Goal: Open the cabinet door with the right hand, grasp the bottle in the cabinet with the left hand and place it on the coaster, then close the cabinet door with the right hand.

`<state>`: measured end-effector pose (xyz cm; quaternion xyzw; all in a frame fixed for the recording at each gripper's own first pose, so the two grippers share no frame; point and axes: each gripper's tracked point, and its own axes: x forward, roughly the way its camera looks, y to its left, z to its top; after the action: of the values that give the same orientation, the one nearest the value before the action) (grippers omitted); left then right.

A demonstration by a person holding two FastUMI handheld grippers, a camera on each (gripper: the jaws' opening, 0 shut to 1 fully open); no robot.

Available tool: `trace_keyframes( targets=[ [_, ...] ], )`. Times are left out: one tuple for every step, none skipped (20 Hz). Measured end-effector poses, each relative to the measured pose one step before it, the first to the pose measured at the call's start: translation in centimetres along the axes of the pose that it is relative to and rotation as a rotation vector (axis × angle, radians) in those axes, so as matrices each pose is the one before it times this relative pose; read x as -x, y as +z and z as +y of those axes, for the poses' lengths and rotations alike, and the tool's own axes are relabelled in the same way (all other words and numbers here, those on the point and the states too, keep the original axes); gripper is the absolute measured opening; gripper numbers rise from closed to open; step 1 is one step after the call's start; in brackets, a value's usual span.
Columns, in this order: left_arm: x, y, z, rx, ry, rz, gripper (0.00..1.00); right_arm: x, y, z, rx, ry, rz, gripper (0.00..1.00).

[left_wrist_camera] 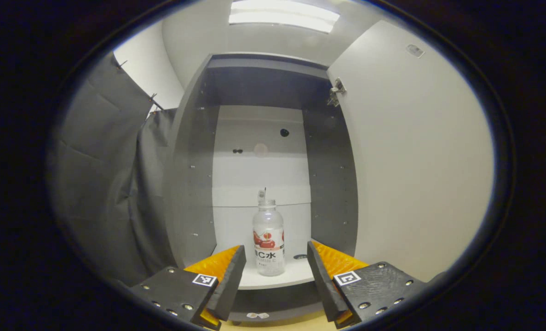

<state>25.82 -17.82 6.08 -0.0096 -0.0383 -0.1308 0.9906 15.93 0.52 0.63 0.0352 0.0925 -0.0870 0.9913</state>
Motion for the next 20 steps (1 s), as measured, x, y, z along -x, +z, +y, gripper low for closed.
trace_keyframes(
  targets=[
    [-1.002, -0.420, 0.284, 0.00190, -0.00353, 0.00326, 0.72, -0.234, -0.160, 0.027, -0.00330, -0.01588, 0.00380, 0.95],
    [-1.034, -0.423, 0.172, 0.00231, -0.00585, 0.00618, 0.76, -0.352, -0.195, 0.101, -0.00292, -0.01414, 0.00322, 0.95],
    [-0.994, -0.746, 0.026, 0.00108, -0.00951, 0.00951, 0.76, -0.274, -0.154, 0.010, -0.00320, -0.01244, 0.00217, 0.95],
    [-0.913, -0.408, 0.060, -0.00016, -0.00914, 0.00970, 0.76, -0.334, -0.295, 0.023, -0.00262, -0.00973, 0.00417, 0.95],
    [-0.836, -0.426, -0.010, -0.00030, -0.01267, 0.00778, 0.72, -0.171, -0.263, 0.103, -0.00332, -0.00875, 0.00504, 0.95],
    [-0.853, -0.364, 0.090, -0.00103, -0.00779, 0.00505, 0.77, -0.060, -0.389, 0.275, -0.00506, -0.00761, 0.00692, 0.95],
    [-0.826, -0.405, 0.144, -0.00187, -0.00590, 0.00413, 0.72, -0.135, -0.279, 0.222, -0.00662, -0.00633, 0.00573, 0.95],
    [-0.949, -0.417, 0.183, -0.00285, -0.00264, 0.00402, 0.76, -0.353, -0.234, 0.240, -0.00613, -0.00677, 0.00548, 0.95],
    [-0.917, -0.520, 0.096, -0.00299, -0.00377, 0.00154, 0.76, -0.260, -0.189, 0.159, -0.00459, -0.00715, 0.00426, 0.95],
    [-0.676, -0.306, 0.032, -0.00498, -0.00285, 0.00155, 0.76, -0.215, -0.213, 0.161, -0.00345, -0.00956, 0.00410, 0.95],
    [-0.915, -0.488, 0.332, -0.00703, 0.00167, 0.00224, 0.76, -0.126, -0.190, 0.142, -0.00260, -0.00941, 0.00508, 0.95],
    [-0.920, -0.486, 0.289, -0.00636, 0.00362, 0.00618, 0.72, -0.067, -0.204, 0.165, -0.00081, -0.00735, 0.00541, 0.95],
    [-0.939, -0.368, 0.186, -0.00247, 0.00059, 0.00906, 0.77, -0.191, -0.077, 0.106, 0.00072, -0.00838, 0.00218, 0.95],
    [-0.598, -0.352, -0.093, 0.00107, -0.00560, 0.00895, 0.76, -0.270, -0.106, 0.115, 0.00236, -0.00793, 0.00100, 0.95],
    [-0.475, -0.341, -0.042, -0.00232, -0.00803, 0.00422, 0.77, -0.117, -0.025, 0.166, 0.00309, -0.00511, 0.00072, 0.95],
    [-0.422, -0.124, -0.044, -0.00707, -0.00711, 0.00017, 0.76, -0.162, -0.045, 0.180, 0.00304, -0.00317, -0.00022, 0.95],
    [-0.386, -0.137, -0.042, -0.00649, -0.00716, -0.00003, 0.76, -0.073, -0.025, 0.233, 0.00281, -0.00125, 0.00042, 0.95],
    [-0.204, -0.186, -0.029, -0.00573, -0.00486, 0.00309, 0.77, -0.119, -0.115, 0.231, 0.00490, 0.00270, 0.00090, 0.95],
    [-0.074, 0.097, -0.088, -0.00491, -0.00463, -0.00493, 0.77, -0.142, -0.066, 0.231, 0.00861, 0.00263, 0.00100, 0.95],
    [-0.052, 0.305, -0.143, -0.00133, -0.00893, -0.00590, 0.77, -0.216, -0.080, 0.086, 0.01064, 0.00007, -0.00102, 0.95]
  ],
)
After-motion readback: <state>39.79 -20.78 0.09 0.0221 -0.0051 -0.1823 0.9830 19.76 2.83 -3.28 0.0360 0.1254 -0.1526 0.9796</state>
